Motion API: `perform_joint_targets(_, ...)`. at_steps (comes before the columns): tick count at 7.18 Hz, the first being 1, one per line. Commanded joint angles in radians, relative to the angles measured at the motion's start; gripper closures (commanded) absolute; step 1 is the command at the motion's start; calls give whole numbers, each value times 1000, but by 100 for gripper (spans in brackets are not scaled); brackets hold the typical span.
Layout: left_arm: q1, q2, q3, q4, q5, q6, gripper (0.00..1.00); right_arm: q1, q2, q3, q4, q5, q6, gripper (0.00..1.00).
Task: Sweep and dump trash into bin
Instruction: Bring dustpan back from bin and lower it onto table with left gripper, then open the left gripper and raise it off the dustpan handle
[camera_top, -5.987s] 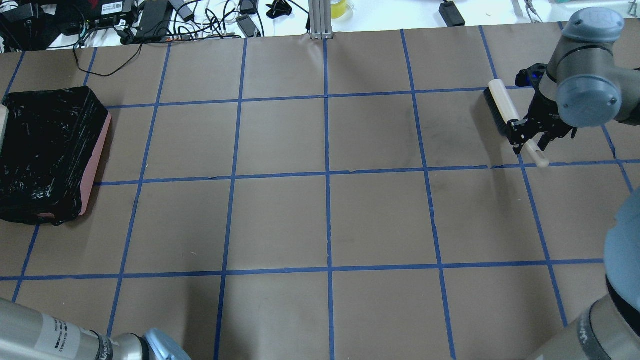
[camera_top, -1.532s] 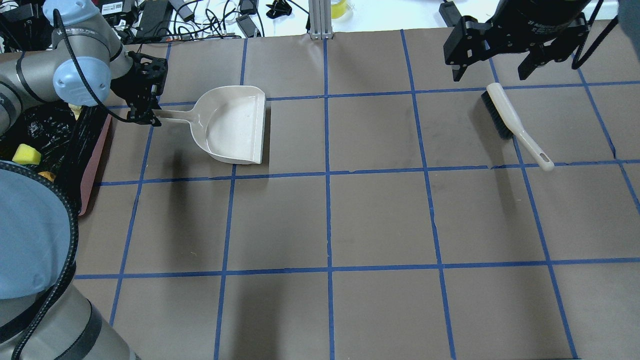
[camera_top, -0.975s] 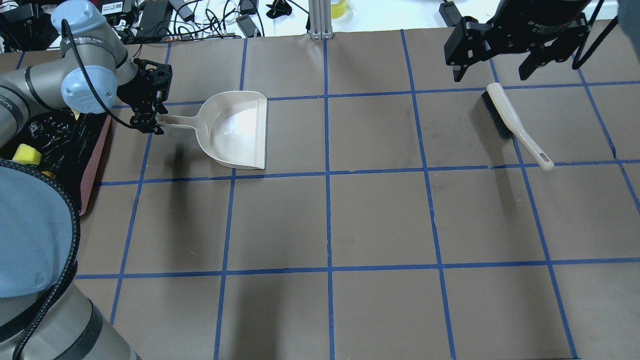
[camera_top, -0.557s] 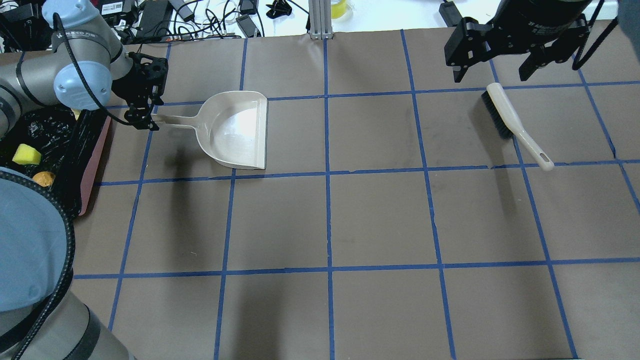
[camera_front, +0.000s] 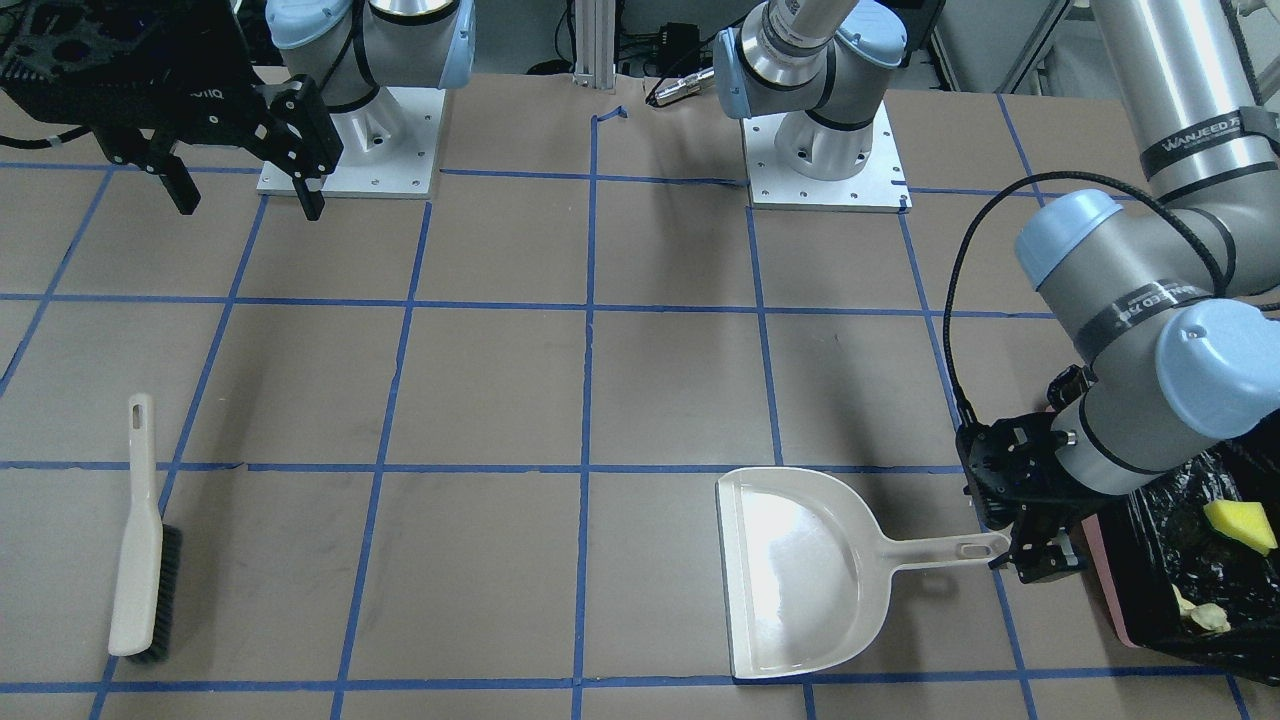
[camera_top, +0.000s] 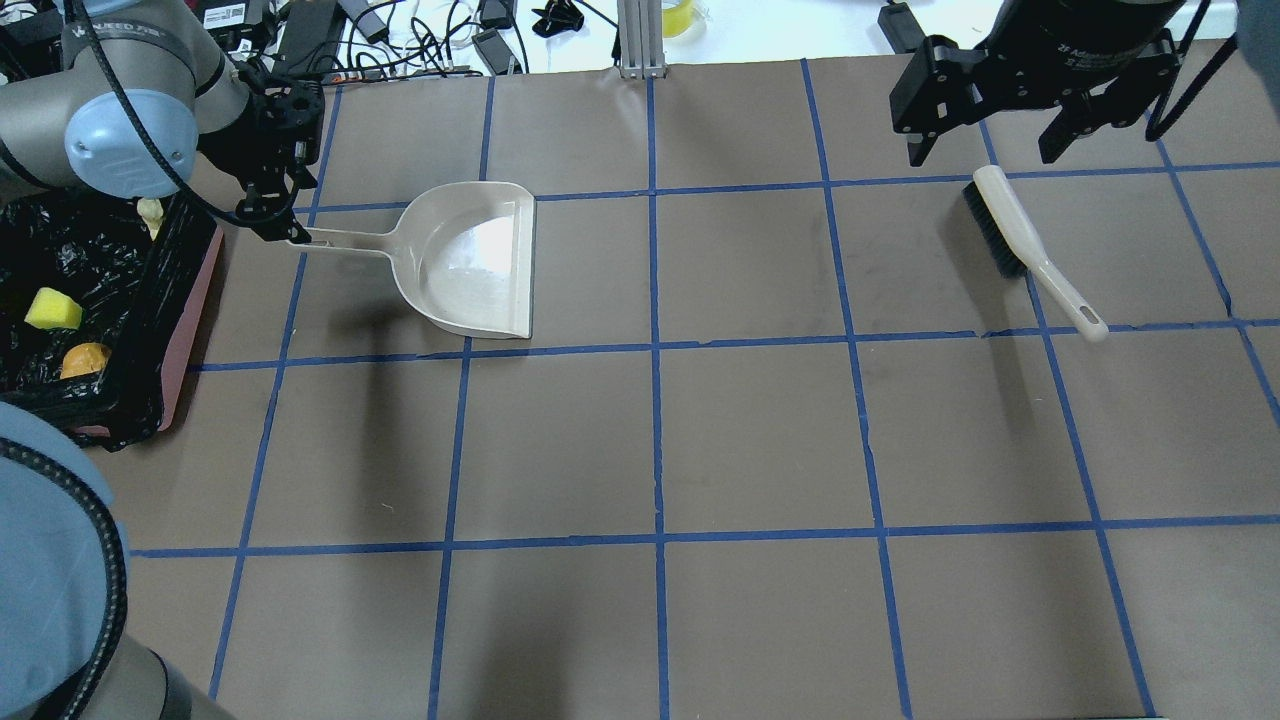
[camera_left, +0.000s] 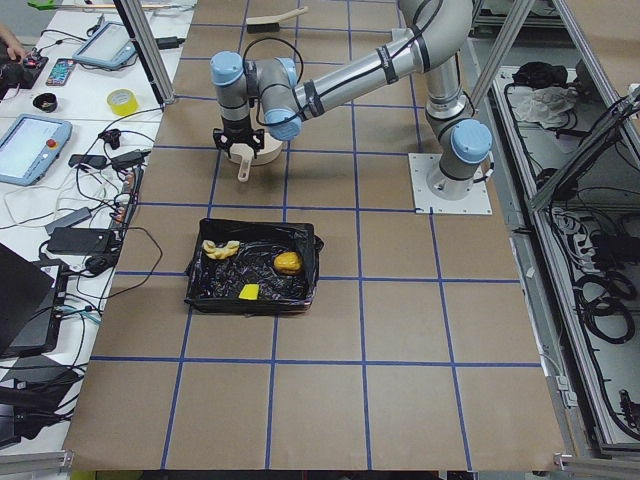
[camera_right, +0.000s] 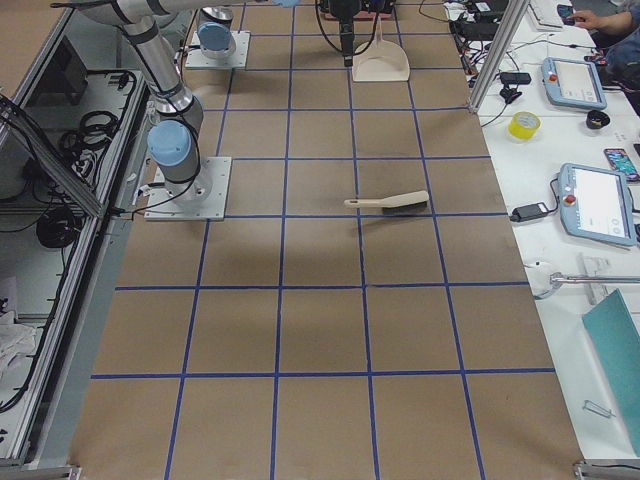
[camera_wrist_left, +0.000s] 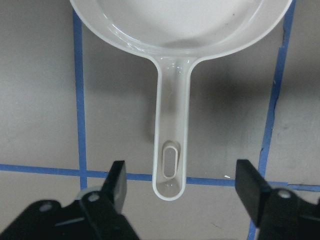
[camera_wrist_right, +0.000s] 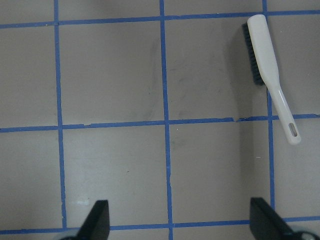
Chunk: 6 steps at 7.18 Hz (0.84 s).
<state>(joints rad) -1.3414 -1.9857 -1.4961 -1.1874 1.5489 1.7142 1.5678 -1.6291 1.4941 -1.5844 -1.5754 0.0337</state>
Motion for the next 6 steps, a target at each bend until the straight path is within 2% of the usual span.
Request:
perform_joint_targets(1,-16,74,1,-72,-26,-144,19,0,0,0,1,0,0,0)
perform_joint_targets(3,-56,174,-4,-202,-26,-331,18,0,0,0,3,-1,0,0)
perform_joint_targets(6,-145,301,-16,-268,-15,-722,12,0,2,0,3,0,0,0)
